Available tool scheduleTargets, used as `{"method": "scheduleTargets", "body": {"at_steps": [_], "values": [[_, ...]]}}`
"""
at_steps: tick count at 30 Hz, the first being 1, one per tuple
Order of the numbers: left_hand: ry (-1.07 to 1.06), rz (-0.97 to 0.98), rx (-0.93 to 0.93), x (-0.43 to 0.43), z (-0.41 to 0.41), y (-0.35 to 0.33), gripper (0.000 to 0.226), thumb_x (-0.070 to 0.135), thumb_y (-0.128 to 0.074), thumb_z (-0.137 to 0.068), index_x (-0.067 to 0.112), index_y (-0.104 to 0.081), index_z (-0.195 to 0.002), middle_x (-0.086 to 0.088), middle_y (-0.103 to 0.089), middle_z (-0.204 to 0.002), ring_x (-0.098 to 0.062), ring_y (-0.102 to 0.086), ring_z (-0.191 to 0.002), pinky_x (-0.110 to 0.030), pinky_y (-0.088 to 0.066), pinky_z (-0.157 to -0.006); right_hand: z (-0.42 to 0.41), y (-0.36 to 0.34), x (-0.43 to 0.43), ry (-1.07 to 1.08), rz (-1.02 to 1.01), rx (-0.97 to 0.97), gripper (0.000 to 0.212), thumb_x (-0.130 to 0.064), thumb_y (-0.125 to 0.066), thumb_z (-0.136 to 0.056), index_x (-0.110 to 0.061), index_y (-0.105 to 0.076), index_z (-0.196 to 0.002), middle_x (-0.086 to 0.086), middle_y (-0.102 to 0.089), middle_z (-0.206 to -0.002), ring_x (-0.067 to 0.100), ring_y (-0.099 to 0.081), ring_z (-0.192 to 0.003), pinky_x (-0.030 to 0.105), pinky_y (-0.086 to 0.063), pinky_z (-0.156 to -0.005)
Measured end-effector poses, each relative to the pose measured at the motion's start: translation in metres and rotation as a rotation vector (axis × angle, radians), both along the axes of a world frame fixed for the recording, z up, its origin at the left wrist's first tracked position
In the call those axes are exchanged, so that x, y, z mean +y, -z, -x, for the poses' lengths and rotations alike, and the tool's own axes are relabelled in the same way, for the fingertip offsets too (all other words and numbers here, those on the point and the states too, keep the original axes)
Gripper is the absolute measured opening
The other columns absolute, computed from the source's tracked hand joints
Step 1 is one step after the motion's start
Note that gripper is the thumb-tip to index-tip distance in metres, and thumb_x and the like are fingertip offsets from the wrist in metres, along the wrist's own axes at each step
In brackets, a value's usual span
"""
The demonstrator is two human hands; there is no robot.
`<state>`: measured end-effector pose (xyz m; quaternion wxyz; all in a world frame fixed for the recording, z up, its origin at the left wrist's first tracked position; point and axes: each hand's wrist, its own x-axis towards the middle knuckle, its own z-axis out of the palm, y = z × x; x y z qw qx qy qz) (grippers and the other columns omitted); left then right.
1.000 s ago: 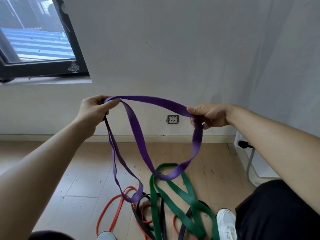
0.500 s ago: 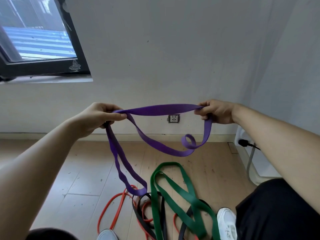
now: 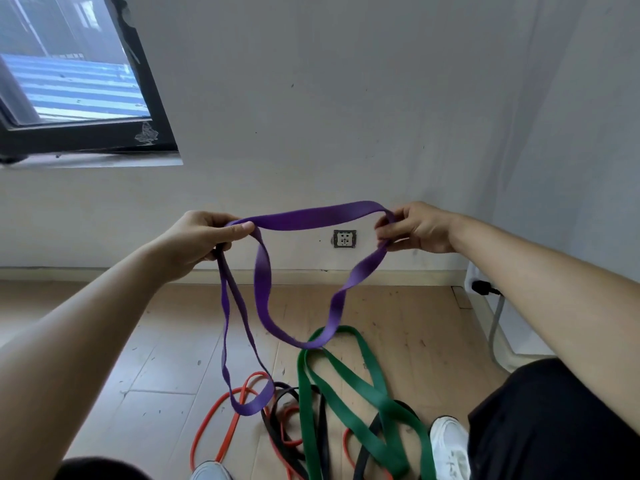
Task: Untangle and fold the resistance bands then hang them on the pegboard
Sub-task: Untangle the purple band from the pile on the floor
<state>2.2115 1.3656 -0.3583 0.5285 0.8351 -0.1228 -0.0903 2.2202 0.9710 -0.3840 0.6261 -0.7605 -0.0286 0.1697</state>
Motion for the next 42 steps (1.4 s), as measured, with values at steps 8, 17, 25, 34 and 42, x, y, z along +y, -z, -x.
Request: {"method": "scheduleTargets", "body": {"at_steps": [8,17,25,34,42], "values": [[0.006,0.042,-0.007,0.001,0.001,-0.002,0.082,0.077,-0.086,-0.043,0.018,-0.080,-0.100,0.002,-0.041,-0.067,-0.014,-0.037,-0.064,-0.029,-0.031,-0.060,0.000,0.007,0.003,0.012,0.344,-0.161,0.025,0.003,-0.081,-0.079,-0.005,-0.071,-0.101,0.007,-0.071,-0.090,0.020,-0.069,-0.088,0.023,-0.058,-0.073],[-0.026,-0.040,-0.079,-0.033,0.011,-0.011,0.030,0.036,-0.081,-0.079,0.014,-0.076,-0.098,0.011,-0.053,-0.058,-0.013,-0.042,-0.065,-0.024,-0.035,-0.060,0.008,0.013,0.054,-0.110,0.521,-0.291,0.026,-0.018,-0.076,-0.090,-0.010,-0.066,-0.112,0.009,-0.071,-0.102,0.023,-0.074,-0.081,0.029,-0.061,-0.065],[0.000,-0.127,-0.115,-0.055,0.019,-0.012,0.017,0.030,-0.081,-0.082,0.016,-0.076,-0.090,-0.005,-0.064,-0.077,-0.019,-0.053,-0.073,-0.031,-0.042,-0.070,0.032,0.002,0.126,-0.281,0.242,-0.319,0.046,-0.032,-0.082,-0.084,-0.024,-0.062,-0.125,-0.004,-0.068,-0.119,0.014,-0.067,-0.107,0.033,-0.060,-0.090],[0.002,-0.162,-0.181,-0.046,0.023,-0.016,0.020,0.026,-0.083,-0.080,0.013,-0.075,-0.093,-0.001,-0.068,-0.077,-0.009,-0.058,-0.069,-0.018,-0.043,-0.062,0.028,0.002,0.141,-0.211,0.231,-0.374,0.026,-0.018,-0.080,-0.086,-0.013,-0.065,-0.106,0.009,-0.072,-0.098,0.020,-0.073,-0.086,0.032,-0.063,-0.074],[-0.012,-0.138,-0.210,-0.052,0.022,-0.018,0.023,0.027,-0.086,-0.077,0.014,-0.077,-0.093,-0.008,-0.071,-0.083,-0.014,-0.061,-0.074,-0.022,-0.046,-0.067,0.021,-0.008,0.123,-0.313,0.380,-0.442,0.025,-0.012,-0.079,-0.084,-0.017,-0.067,-0.105,0.000,-0.068,-0.092,0.013,-0.068,-0.082,0.027,-0.060,-0.074]]}}
